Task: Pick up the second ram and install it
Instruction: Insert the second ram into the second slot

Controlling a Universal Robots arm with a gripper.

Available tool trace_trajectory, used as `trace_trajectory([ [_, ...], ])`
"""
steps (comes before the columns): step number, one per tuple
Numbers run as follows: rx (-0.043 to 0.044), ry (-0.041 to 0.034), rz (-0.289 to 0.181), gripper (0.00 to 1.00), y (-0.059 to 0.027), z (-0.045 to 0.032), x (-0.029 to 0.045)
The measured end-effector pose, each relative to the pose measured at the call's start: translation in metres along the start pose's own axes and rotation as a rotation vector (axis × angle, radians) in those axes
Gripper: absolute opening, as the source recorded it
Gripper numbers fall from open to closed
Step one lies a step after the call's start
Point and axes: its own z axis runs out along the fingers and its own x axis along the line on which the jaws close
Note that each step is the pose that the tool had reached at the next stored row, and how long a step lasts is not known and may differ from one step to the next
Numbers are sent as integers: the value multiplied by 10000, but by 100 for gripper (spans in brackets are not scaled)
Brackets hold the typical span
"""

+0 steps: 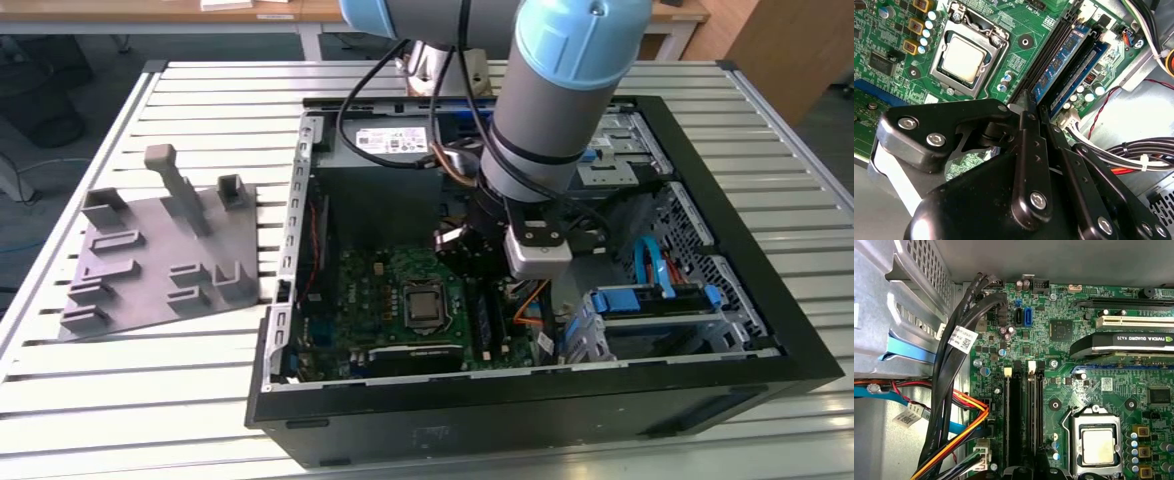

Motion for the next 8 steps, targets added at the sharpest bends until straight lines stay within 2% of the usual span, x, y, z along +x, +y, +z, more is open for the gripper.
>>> trace_trajectory([
  [8,-3,-5,-26,14,-2,48,8],
])
